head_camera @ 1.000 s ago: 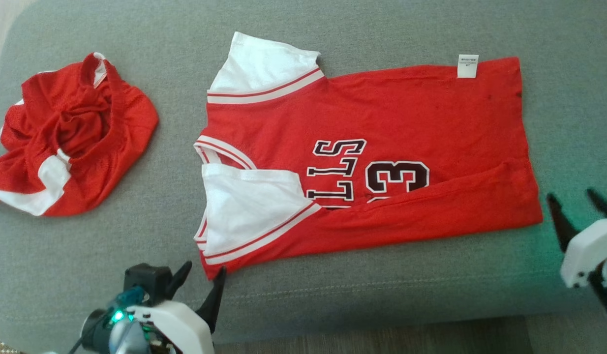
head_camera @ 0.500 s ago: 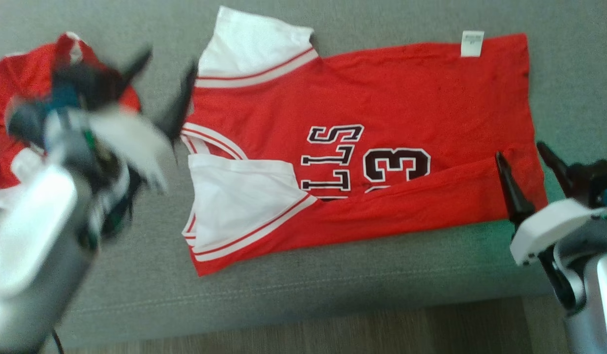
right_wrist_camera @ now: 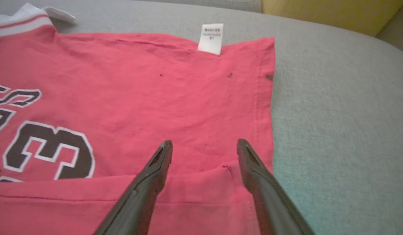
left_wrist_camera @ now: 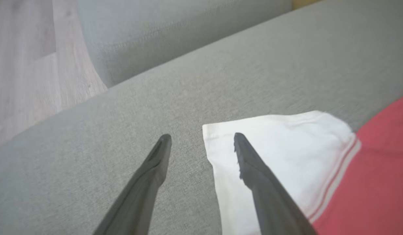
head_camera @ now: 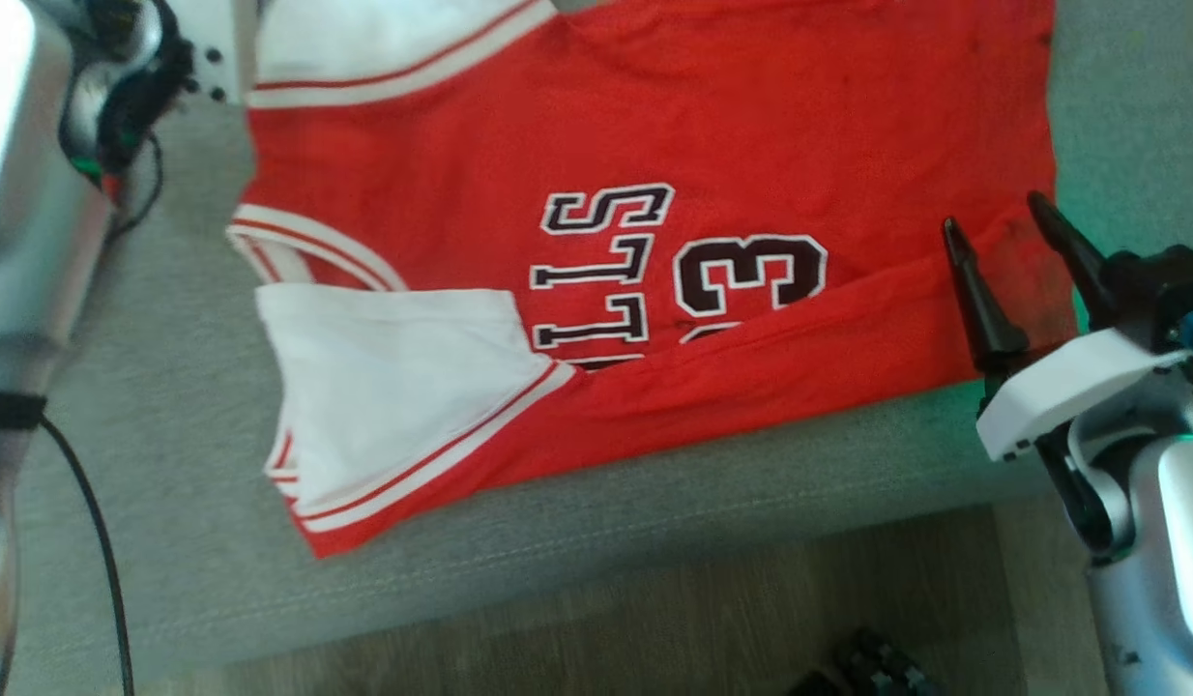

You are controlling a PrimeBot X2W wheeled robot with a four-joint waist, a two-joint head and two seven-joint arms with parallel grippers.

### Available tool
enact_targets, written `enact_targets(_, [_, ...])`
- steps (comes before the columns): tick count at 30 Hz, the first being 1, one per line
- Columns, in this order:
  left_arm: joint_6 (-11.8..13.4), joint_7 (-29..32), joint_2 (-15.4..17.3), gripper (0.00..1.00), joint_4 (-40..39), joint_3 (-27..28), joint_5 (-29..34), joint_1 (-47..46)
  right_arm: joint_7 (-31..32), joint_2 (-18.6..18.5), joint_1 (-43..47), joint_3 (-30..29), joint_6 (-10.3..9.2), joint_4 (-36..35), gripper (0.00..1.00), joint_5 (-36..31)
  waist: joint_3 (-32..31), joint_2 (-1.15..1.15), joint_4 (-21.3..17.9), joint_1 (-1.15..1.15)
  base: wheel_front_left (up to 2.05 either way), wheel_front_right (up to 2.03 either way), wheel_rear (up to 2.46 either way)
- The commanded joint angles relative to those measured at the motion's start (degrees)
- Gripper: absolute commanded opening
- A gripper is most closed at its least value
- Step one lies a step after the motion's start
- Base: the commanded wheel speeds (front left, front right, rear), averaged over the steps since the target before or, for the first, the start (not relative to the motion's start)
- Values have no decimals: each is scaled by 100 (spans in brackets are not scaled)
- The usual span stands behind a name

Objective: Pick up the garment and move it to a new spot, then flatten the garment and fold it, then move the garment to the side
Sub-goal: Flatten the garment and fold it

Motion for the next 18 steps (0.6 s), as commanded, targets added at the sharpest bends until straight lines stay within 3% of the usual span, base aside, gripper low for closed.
enact_targets(1, [-29, 101, 204, 100, 258, 149, 140, -494, -93, -33, -96, 82, -2, -200, 100, -2, 310, 0, -266, -1, 0, 0, 0])
enact_targets(8, [-206, 207, 174, 100, 1059, 66, 146, -896, -249, 13, -218, 96, -2, -79, 100, -38, 514, 0, -451, -1, 0, 0, 0])
enact_targets(18, [-419, 168, 141, 100, 1590, -174, 155, -1197, -412, 92, -355, 67, -2, 128, 100, -128, 546, 0, -576, -1, 0, 0, 0])
